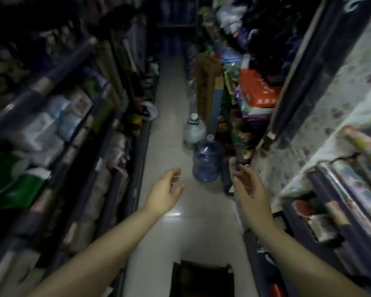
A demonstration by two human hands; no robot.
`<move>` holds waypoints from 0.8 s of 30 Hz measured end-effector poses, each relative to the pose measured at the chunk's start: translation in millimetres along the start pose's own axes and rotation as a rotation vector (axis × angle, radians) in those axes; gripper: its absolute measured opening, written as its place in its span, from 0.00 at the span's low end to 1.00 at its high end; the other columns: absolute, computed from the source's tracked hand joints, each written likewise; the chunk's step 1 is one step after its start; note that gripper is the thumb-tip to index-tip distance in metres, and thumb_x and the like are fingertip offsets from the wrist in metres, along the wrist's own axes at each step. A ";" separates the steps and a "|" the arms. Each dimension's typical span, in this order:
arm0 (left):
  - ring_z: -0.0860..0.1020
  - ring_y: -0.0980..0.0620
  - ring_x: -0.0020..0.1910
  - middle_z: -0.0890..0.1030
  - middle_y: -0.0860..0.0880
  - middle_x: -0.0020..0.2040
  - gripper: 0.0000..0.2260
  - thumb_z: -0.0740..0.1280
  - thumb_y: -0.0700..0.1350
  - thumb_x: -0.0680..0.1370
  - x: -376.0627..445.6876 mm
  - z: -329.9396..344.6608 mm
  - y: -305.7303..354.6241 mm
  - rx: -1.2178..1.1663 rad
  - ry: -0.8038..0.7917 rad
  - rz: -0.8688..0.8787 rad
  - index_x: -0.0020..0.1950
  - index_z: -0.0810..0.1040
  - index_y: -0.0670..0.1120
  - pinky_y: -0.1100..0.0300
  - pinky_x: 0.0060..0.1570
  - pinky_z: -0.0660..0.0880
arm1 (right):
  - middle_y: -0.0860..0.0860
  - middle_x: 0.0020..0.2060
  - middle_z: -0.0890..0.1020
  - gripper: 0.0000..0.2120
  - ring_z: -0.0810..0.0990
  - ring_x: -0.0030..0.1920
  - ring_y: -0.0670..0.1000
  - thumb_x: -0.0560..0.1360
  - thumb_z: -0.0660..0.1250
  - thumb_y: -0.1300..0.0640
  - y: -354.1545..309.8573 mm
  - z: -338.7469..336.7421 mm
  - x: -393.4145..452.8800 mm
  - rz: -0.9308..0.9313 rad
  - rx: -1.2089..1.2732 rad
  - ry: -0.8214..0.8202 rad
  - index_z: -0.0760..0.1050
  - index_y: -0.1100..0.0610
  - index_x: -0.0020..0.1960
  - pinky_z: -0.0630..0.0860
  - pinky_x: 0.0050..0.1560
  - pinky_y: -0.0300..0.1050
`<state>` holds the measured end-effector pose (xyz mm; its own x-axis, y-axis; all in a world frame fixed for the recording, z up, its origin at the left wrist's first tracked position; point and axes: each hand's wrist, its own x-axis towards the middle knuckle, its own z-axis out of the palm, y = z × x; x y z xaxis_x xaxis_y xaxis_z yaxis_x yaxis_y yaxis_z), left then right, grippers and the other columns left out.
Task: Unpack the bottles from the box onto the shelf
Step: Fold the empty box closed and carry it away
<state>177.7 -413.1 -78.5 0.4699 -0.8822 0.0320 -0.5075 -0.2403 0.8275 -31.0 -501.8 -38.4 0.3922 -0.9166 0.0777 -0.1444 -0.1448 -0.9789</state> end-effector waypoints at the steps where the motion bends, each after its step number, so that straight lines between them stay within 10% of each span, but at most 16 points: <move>1: 0.78 0.49 0.59 0.77 0.44 0.62 0.20 0.68 0.40 0.76 -7.7 4.0 -10.3 0.008 0.013 -0.032 0.67 0.71 0.40 0.57 0.60 0.74 | 0.44 0.50 0.79 0.15 0.77 0.48 0.32 0.78 0.63 0.61 6.5 6.9 -2.0 0.018 0.020 -0.028 0.70 0.52 0.63 0.71 0.49 0.25; 12: 0.75 0.51 0.62 0.74 0.47 0.66 0.21 0.66 0.45 0.78 -88.4 93.0 -106.5 0.081 0.043 -0.344 0.70 0.68 0.44 0.56 0.63 0.72 | 0.39 0.54 0.77 0.16 0.74 0.55 0.33 0.78 0.63 0.55 118.2 35.3 -37.5 0.252 -0.005 -0.330 0.68 0.43 0.63 0.71 0.49 0.22; 24: 0.75 0.52 0.62 0.74 0.48 0.66 0.23 0.63 0.53 0.78 -128.5 199.0 -251.0 0.137 -0.126 -0.509 0.70 0.68 0.46 0.54 0.62 0.73 | 0.51 0.61 0.75 0.19 0.76 0.59 0.45 0.78 0.63 0.57 321.7 41.9 -92.4 0.522 -0.125 -0.206 0.65 0.47 0.67 0.72 0.55 0.29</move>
<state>100.9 -319.9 -401.9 0.5952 -0.6798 -0.4285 -0.3315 -0.6934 0.6397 -75.7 -448.1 -368.3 0.4076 -0.7886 -0.4604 -0.4679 0.2527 -0.8469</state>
